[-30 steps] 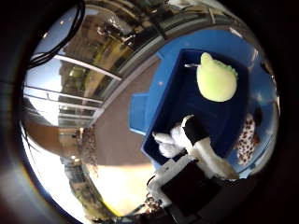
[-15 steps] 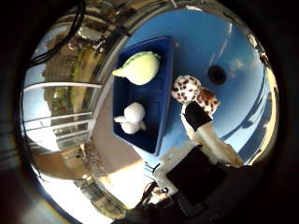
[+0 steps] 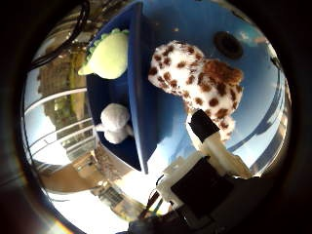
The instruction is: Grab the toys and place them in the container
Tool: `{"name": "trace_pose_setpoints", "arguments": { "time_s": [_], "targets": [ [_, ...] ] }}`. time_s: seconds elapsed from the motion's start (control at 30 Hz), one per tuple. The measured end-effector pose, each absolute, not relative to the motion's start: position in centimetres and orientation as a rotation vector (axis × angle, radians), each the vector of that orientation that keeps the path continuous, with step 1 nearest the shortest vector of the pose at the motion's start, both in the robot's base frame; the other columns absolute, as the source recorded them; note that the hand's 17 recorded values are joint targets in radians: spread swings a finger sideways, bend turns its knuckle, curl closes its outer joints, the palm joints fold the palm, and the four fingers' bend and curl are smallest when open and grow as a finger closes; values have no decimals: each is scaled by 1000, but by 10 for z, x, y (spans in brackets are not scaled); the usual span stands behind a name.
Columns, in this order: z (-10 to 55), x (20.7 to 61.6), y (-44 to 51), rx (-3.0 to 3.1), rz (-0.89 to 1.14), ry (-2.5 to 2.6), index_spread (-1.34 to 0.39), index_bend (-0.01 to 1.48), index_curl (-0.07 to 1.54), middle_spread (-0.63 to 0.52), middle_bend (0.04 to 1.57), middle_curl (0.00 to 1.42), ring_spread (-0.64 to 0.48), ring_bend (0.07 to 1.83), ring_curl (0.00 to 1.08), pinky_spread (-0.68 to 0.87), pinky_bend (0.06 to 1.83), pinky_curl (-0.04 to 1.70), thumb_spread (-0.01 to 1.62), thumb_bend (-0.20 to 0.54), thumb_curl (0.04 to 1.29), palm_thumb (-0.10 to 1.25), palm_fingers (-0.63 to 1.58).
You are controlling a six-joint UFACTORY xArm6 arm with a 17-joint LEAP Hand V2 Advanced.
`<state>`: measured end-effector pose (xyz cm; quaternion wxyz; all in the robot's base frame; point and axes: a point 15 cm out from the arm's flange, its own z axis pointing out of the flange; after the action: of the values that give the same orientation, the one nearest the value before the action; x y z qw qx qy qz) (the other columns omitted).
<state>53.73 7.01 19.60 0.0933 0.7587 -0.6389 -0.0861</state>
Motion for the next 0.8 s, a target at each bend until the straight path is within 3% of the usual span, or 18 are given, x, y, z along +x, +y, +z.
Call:
{"name": "trace_pose_setpoints", "arguments": {
  "time_s": [0.23,0.33,0.47,0.57,0.8],
  "targets": [
    [159,526,87,2230,-323,-1815,17,152,205,157,211,380,313,552,301,485,834,229,1106,-33,434,601,220],
    [152,521,92,2222,-336,-1789,-27,181,209,51,314,413,283,694,322,489,878,207,1107,-31,427,596,615],
    [153,521,90,2215,-328,-1784,-184,133,160,-60,613,557,184,985,440,437,1026,267,1102,-27,422,607,1028],
    [155,514,80,2186,-310,-1744,-286,160,121,-117,776,672,104,1179,540,399,1109,326,1088,-9,431,667,1064],
    [181,515,67,2183,-254,-1750,-510,343,54,-199,949,860,-11,1311,650,305,1358,458,1033,37,529,908,1077]
  ]
}}
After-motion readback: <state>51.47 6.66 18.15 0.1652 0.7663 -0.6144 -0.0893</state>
